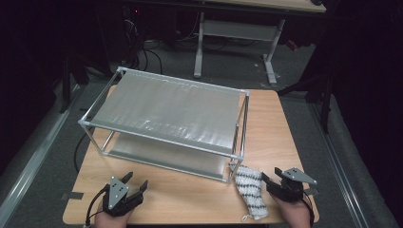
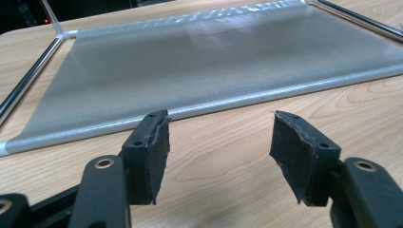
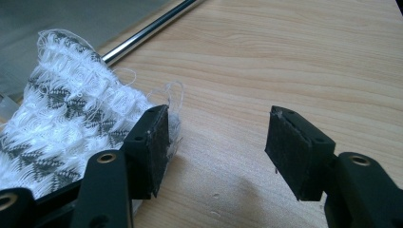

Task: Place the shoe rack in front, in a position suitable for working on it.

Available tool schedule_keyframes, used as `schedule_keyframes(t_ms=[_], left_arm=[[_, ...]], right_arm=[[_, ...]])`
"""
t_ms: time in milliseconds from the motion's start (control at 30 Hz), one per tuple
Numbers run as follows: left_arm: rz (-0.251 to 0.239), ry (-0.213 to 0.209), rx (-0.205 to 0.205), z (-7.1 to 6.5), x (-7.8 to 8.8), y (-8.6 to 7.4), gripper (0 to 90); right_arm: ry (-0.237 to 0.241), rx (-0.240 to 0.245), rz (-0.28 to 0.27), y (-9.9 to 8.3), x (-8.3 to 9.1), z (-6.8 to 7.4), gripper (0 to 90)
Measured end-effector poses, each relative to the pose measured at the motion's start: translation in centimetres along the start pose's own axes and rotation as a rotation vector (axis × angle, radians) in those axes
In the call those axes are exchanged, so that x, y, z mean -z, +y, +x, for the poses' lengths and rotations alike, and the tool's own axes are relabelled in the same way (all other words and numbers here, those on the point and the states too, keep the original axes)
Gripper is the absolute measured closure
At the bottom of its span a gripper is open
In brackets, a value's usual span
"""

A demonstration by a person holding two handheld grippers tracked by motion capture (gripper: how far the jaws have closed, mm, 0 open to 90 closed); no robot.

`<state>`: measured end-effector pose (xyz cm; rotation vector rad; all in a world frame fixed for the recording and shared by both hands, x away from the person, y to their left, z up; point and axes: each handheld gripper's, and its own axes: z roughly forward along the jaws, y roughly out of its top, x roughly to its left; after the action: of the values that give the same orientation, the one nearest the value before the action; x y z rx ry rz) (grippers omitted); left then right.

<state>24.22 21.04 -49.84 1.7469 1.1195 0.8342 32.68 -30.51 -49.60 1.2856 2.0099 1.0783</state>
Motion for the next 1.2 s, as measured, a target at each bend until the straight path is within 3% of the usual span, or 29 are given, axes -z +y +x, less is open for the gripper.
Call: schedule_keyframes(t_ms=[400, 567, 600, 700, 733, 800, 867, 1100, 1200], left_arm=[[0.001, -0.003, -0.002, 0.0, -0.1, 0.0, 38.6], [0.000, -0.001, -0.001, 0.0, 0.0, 0.0, 38.6], [0.001, -0.001, -0.001, 0.0, 0.0, 0.0, 38.6], [0.002, -0.002, -0.001, 0.0, -0.1, 0.0, 38.6], [0.004, -0.003, -0.005, 0.0, -0.2, 0.0, 38.6], [0.005, -0.004, -0.004, 0.0, -0.2, 0.0, 38.6], [0.006, -0.006, -0.004, -0.1, -0.3, 0.0, 38.6], [0.014, -0.016, -0.008, -0.3, -0.6, 0.0, 38.5], [0.016, -0.018, -0.011, -0.4, -0.6, 0.0, 38.3]], right_arm=[[0.003, 0.001, -0.010, 0.1, 0.4, 0.2, 40.4], [0.043, 0.032, -0.049, 0.8, 1.5, 2.0, 39.0], [0.073, 0.049, -0.055, 1.1, 1.9, 3.1, 38.4], [0.102, 0.072, -0.061, 1.3, 2.0, 4.1, 36.1], [0.135, 0.082, -0.052, 1.3, 2.0, 4.9, 33.1], [0.152, 0.090, -0.041, 1.3, 1.8, 5.2, 31.4], [0.182, 0.110, 0.012, 1.0, 1.0, 6.0, 25.0], [0.164, 0.154, 0.099, 0.3, -0.3, 6.6, 24.9], [0.156, 0.213, 0.146, 0.0, -0.7, 6.7, 25.7]])
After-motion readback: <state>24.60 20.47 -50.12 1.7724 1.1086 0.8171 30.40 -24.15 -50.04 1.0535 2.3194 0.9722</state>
